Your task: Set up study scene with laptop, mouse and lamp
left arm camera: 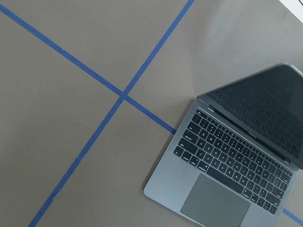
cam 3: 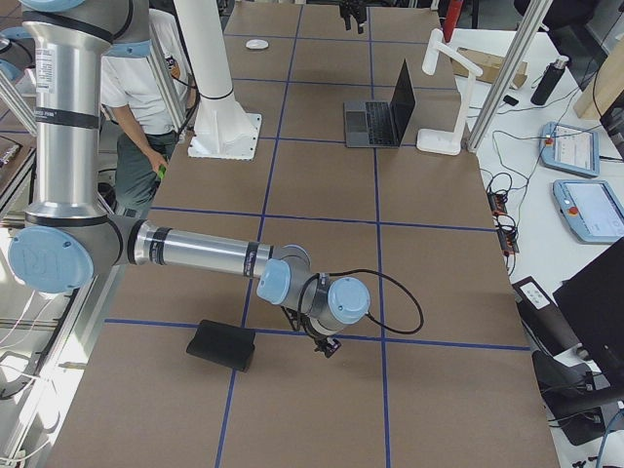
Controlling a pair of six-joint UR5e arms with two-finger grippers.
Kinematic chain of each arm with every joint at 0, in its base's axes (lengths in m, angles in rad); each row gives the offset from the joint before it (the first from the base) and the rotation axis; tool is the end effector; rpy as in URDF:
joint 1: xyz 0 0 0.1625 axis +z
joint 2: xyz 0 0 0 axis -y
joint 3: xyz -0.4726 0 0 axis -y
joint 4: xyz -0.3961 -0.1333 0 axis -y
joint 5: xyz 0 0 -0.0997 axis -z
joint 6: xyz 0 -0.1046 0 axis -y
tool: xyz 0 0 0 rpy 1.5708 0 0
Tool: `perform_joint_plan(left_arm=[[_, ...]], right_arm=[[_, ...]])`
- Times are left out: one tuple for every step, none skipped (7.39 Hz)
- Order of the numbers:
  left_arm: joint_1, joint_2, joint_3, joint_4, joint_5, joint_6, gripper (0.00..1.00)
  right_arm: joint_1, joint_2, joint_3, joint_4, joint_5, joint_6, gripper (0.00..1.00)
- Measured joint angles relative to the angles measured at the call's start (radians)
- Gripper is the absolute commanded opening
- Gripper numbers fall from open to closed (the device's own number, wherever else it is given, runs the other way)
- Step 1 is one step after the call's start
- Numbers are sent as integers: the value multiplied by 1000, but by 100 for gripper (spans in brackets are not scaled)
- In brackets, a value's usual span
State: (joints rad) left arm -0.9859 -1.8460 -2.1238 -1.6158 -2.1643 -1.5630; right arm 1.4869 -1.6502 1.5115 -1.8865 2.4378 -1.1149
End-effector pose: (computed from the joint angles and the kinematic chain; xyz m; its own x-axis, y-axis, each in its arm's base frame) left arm 0.2285 -0.4805 0.3048 0.3582 -0.5292 -0.7692 0.4518 0.8192 -0.3533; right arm 0.0186 -0.4177 0.7930 0.2286 -0.6810 0.6957 0.6373 0.6449 0.4218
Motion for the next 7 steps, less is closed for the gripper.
perform_joint_plan(left_arm=[[-8, 0, -4, 0, 1, 0, 95], [-13, 1, -5, 0, 2, 1, 95], [-15, 1, -7, 1, 2, 1, 95], [-16, 1, -13, 1, 3, 0, 95], [-17, 2, -19, 1, 3, 0, 95], [-17, 2, -23, 1, 4, 0, 95], [-17, 1, -24, 1, 4, 0, 95]], right_arm=[[-9, 8, -37, -54, 3, -53, 99], [-17, 11, -79, -86, 18, -95, 98], [-28, 9, -104, -120, 44, -125, 98], [-44, 0, -116, -159, 77, -158, 98], [-62, -15, -121, -180, 105, -183, 96], [-78, -28, -124, -191, 118, -196, 94], [-92, -38, -124, -195, 123, -201, 94]])
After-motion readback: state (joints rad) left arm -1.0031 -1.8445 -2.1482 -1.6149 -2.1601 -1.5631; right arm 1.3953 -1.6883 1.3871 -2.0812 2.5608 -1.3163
